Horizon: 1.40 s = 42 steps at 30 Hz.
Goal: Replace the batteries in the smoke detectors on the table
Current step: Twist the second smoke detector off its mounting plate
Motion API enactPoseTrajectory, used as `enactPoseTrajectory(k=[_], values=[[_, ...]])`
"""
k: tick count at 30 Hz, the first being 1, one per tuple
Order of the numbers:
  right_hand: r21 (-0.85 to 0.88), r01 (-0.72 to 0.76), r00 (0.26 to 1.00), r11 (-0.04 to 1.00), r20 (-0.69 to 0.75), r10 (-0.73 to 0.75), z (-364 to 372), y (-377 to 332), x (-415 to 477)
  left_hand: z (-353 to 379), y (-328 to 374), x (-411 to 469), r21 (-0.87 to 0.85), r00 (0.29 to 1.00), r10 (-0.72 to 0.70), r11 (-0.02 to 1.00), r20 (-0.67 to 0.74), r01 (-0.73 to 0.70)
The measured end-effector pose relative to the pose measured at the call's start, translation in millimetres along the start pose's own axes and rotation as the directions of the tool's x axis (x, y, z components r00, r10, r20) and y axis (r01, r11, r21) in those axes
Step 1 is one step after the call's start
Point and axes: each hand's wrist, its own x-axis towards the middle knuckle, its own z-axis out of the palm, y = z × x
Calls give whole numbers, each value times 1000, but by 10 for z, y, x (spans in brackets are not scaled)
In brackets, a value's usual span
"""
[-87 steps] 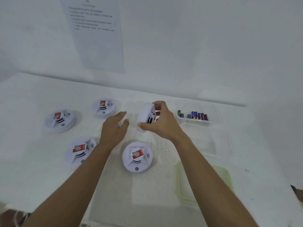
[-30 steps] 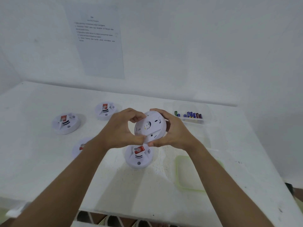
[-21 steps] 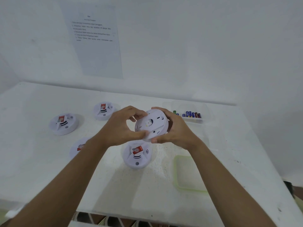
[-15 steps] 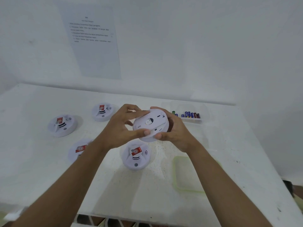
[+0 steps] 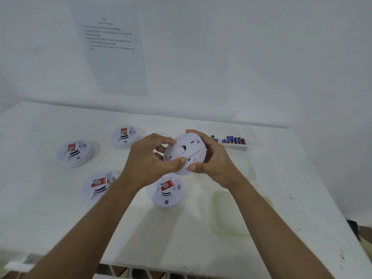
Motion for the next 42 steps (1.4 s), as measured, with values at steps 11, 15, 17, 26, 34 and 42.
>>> enactPoseTrajectory(k=[11,15,17,26,34,42], values=[[-17,-1,1000,1000,-14,0,28,20,31,24,-9,51,37,999,-33,999,-6,33],[50,-31,999,998,-11,32,6,36,21,-61,-91,96,-80,989,-60,994,135,71],[61,-41,999,997,-19,43,5,51,15,-142,-119,123,-95,969,-64,992,237,88],[-29,-88,994,996,58,90,22,35,-27,-170,-132,53,-45,954,-76,995,289,93],[-149,-48,996,988,70,59,-38,-24,-40,-125,-82,-12,7,983,19,1000,185,-20],[-148,12,1000,989,28,-8,19,-41,-73,-129,-53,-4,70,987,73,994,145,-84]])
